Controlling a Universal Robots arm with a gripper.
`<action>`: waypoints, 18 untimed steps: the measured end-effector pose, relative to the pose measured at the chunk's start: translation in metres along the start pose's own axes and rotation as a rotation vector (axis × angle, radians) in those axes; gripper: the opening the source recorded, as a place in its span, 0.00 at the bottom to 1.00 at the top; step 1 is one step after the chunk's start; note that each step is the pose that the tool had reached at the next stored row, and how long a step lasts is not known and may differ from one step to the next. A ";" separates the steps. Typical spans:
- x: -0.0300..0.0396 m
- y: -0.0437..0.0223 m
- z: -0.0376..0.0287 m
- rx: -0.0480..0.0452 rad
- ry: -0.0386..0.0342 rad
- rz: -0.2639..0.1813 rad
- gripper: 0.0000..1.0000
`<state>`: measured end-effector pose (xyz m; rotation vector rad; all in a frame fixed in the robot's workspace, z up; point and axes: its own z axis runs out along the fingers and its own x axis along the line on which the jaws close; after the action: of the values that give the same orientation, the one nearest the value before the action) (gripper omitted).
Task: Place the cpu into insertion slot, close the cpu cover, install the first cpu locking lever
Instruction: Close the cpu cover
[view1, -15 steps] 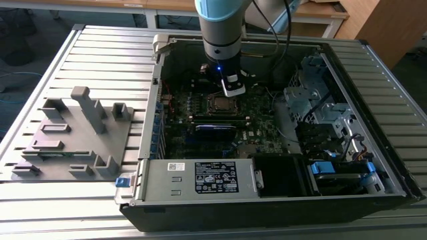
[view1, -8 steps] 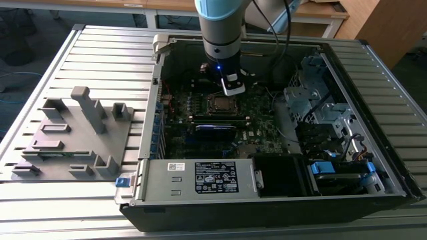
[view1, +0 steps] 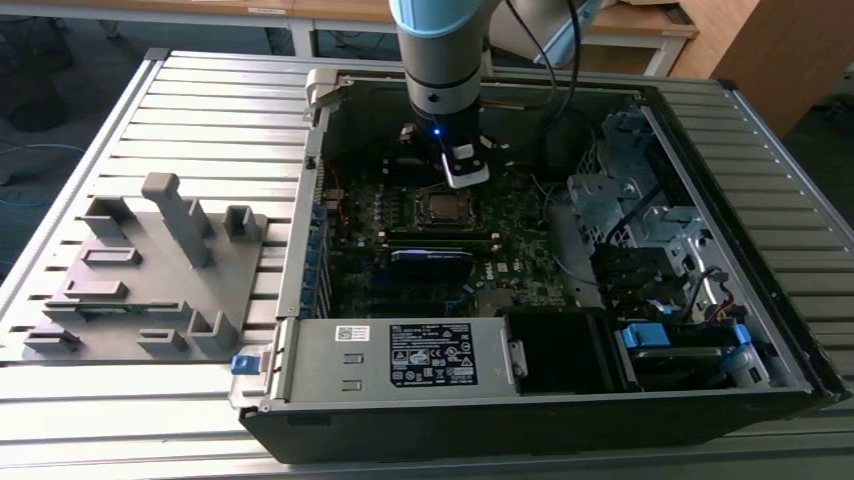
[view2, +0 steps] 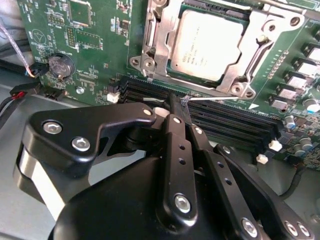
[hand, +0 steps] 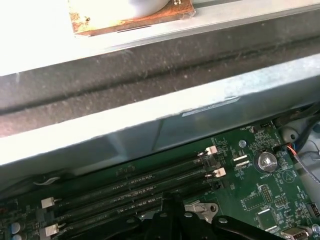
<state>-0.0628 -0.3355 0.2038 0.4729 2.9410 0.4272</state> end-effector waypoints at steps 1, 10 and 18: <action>0.0000 0.0000 0.0000 0.0001 -0.0008 0.002 0.10; 0.0031 0.0004 0.0019 -0.0015 -0.0192 0.023 0.10; 0.0052 0.0028 0.0049 0.0099 -0.0272 0.036 0.10</action>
<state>-0.0661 -0.3300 0.1996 0.5289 2.9138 0.4072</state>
